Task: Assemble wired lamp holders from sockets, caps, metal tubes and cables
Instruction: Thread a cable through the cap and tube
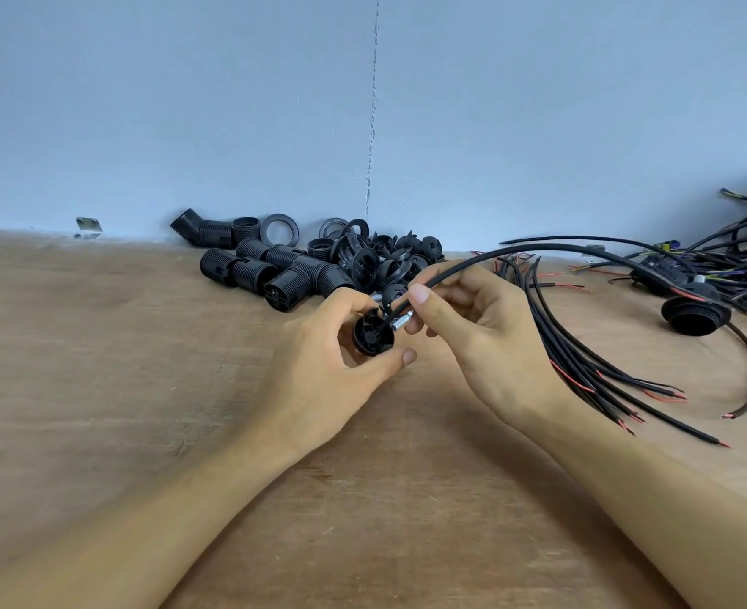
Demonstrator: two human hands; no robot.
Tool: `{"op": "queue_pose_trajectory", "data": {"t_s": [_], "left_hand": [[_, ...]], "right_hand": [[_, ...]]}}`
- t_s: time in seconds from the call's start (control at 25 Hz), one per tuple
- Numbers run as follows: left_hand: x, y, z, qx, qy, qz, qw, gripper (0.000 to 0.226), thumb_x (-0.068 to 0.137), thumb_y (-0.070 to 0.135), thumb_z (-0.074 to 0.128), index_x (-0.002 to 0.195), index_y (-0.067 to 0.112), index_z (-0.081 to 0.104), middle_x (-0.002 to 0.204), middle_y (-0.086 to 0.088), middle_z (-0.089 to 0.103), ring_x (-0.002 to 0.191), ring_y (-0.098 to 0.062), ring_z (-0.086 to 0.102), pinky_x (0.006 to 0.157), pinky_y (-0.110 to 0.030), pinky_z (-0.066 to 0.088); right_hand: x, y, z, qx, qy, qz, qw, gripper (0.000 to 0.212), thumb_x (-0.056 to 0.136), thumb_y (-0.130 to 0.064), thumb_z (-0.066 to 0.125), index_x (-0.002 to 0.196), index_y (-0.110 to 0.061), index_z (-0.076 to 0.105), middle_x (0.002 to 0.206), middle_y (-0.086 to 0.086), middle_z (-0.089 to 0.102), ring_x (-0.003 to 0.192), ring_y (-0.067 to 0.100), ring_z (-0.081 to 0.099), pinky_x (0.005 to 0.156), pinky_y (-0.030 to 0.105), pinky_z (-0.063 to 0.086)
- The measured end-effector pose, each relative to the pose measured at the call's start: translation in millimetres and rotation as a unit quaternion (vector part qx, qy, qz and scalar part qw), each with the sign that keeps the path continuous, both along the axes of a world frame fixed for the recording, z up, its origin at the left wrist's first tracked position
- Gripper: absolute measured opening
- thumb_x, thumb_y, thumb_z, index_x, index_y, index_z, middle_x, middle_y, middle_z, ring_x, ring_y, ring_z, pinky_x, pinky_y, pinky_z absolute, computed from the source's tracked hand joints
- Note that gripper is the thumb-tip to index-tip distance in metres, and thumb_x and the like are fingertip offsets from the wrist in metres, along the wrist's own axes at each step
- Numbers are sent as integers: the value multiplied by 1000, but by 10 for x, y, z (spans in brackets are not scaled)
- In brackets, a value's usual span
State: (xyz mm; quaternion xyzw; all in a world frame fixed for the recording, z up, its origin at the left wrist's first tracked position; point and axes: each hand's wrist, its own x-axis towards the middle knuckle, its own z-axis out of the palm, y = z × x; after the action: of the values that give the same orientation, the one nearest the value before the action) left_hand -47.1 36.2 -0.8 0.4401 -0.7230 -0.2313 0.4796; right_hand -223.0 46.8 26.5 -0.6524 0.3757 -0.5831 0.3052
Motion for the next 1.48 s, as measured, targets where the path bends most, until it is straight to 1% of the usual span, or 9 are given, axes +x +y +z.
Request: {"op": "queue_pose_trajectory", "data": {"t_s": [0.12, 0.24, 0.44, 0.68, 0.8, 1.0, 1.12, 1.28, 1.48], "left_hand": [[-10, 1, 2, -4, 2, 1, 1000, 37, 73, 48, 86, 100, 33, 64, 90, 16, 73, 89, -3, 67, 74, -20, 50], [-10, -6, 4, 10, 8, 0, 1000, 36, 71, 50, 86, 96, 32, 67, 87, 16, 73, 86, -5, 69, 74, -25, 52], [-15, 22, 12, 9, 2, -4, 1000, 36, 71, 49, 87, 98, 31, 70, 88, 19, 73, 88, -2, 69, 77, -25, 53], [-13, 22, 21, -6, -4, 2, 1000, 37, 72, 39, 91, 102, 31, 71, 83, 17, 71, 74, -4, 64, 66, -15, 49], [-7, 10, 15, -1, 1, 4, 1000, 41, 71, 37, 91, 105, 30, 69, 86, 17, 73, 76, 0, 64, 67, -12, 47], [2, -15, 9, 14, 13, 0, 1000, 41, 72, 36, 91, 102, 28, 64, 87, 13, 75, 78, -5, 67, 69, -21, 52], [11, -20, 0, 13, 14, -9, 1000, 38, 74, 37, 90, 103, 30, 67, 91, 13, 75, 85, -8, 71, 74, -27, 55], [4, -30, -15, 8, 13, -6, 1000, 39, 74, 38, 90, 106, 31, 69, 90, 14, 74, 83, -8, 70, 72, -24, 54], [-6, -22, -15, 2, 1, -11, 1000, 31, 75, 45, 85, 101, 34, 72, 81, 18, 71, 71, -5, 66, 62, -16, 49]], "right_hand": [[8, 7, -7, 11, 32, -2, 999, 3, 93, -23, 66, 94, -24, 69, 83, -4, 73, 76, 14, 70, 72, 25, 54], [13, 9, -13, 18, 90, -28, 995, 9, 91, -31, 66, 95, -25, 71, 84, -10, 72, 81, 13, 65, 77, 33, 52], [0, 34, 38, 17, 125, -33, 991, 6, 91, -30, 60, 88, -29, 66, 75, -23, 65, 71, 4, 56, 72, 39, 50], [-51, 21, 35, 15, 131, -17, 991, 5, 96, -21, 60, 93, -20, 65, 75, -14, 63, 73, 23, 61, 73, 39, 51], [-46, 20, 24, 11, 128, -15, 992, 6, 95, -22, 60, 97, -22, 65, 74, -15, 64, 73, 19, 63, 72, 31, 50], [-41, 8, 22, 17, 99, -11, 995, 7, 96, -17, 62, 100, -19, 68, 75, -10, 65, 69, 23, 62, 77, 49, 52], [-49, 17, 25, 19, 95, -9, 995, 6, 97, -17, 64, 98, -20, 69, 74, -11, 68, 65, 12, 62, 71, 39, 54], [-36, 21, 7, -39, 175, -57, 982, 4, 94, -25, 69, 90, -26, 70, 71, -19, 66, 65, 7, 64, 62, 15, 46], [1, 6, -24, -40, 195, -76, 977, 8, 91, -30, 73, 87, -23, 73, 71, -20, 68, 67, -2, 63, 62, 10, 42]]}}
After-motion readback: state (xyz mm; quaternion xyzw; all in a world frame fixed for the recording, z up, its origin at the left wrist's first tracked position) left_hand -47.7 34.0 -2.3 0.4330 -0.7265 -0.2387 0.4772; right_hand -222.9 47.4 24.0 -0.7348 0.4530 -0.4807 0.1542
